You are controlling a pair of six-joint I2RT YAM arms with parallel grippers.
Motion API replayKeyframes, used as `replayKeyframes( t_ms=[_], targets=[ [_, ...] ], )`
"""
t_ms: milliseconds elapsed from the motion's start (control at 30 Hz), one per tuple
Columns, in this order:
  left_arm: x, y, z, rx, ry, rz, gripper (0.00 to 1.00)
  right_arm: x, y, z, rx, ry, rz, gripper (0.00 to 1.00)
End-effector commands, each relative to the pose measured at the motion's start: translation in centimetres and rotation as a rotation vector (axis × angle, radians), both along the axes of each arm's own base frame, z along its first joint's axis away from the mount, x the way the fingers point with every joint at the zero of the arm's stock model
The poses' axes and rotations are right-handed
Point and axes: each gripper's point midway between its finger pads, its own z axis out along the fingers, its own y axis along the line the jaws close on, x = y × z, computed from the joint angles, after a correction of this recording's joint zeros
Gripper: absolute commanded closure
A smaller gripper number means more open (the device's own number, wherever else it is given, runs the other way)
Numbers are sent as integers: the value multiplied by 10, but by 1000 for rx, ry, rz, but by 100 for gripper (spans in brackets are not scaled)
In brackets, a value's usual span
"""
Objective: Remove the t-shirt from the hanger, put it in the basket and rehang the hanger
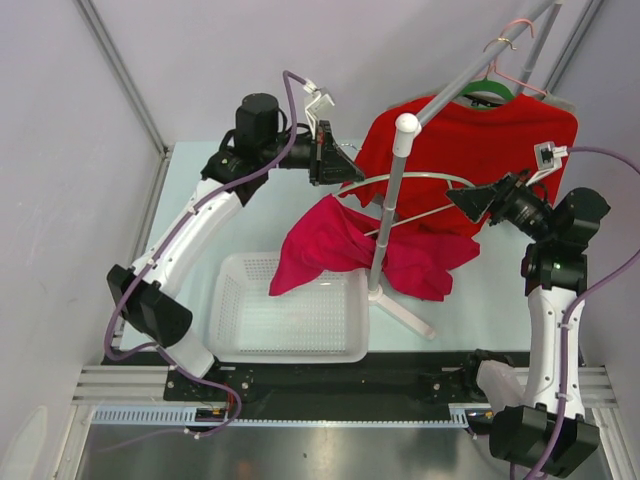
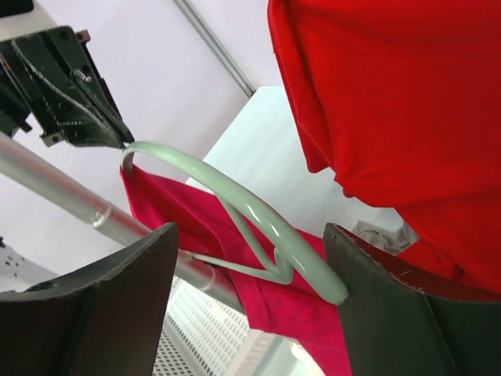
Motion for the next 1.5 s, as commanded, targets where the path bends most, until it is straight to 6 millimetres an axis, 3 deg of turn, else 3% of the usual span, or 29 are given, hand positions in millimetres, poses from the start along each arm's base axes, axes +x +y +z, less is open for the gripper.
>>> replayKeyframes(
  t_ms=[0, 300, 700, 767, 833, 1033, 1100, 1200, 1233, 1333, 1467],
  targets=[
    [-12, 3, 22, -29, -72, -66, 100, -15, 2, 1, -52, -73, 78, 23],
    [-20, 2, 22, -28, -67, -133, 100, -30, 27, -7, -125, -166, 264, 39],
    [-21, 0, 22, -36, -40, -146, 100, -20, 28, 0, -116, -190, 310, 62],
    [-20, 0, 22, -39, -34, -145, 100, -17, 28, 1, -109, -189, 295, 73],
    [-18, -2, 23, -45, -27, -139, 99, -14, 26, 2, -92, -179, 274, 100],
    [-9, -7, 33, -77, 2, -101, 99, -4, 27, 12, -35, -186, 225, 100],
    [0, -9, 37, -86, 3, -53, 90, -1, 28, 12, -27, -188, 215, 100],
    [11, -8, 45, -94, -9, 24, 85, 10, 25, 13, -7, -199, 162, 100],
    [12, -7, 49, -99, -16, 37, 77, 13, 25, 10, 9, -186, 163, 100],
    [19, -5, 56, -105, -11, 103, 60, 20, 28, 16, 37, -216, 171, 100],
    [30, 2, 58, -89, 3, 192, 47, 20, 34, 34, 60, -300, 198, 100]
  ],
)
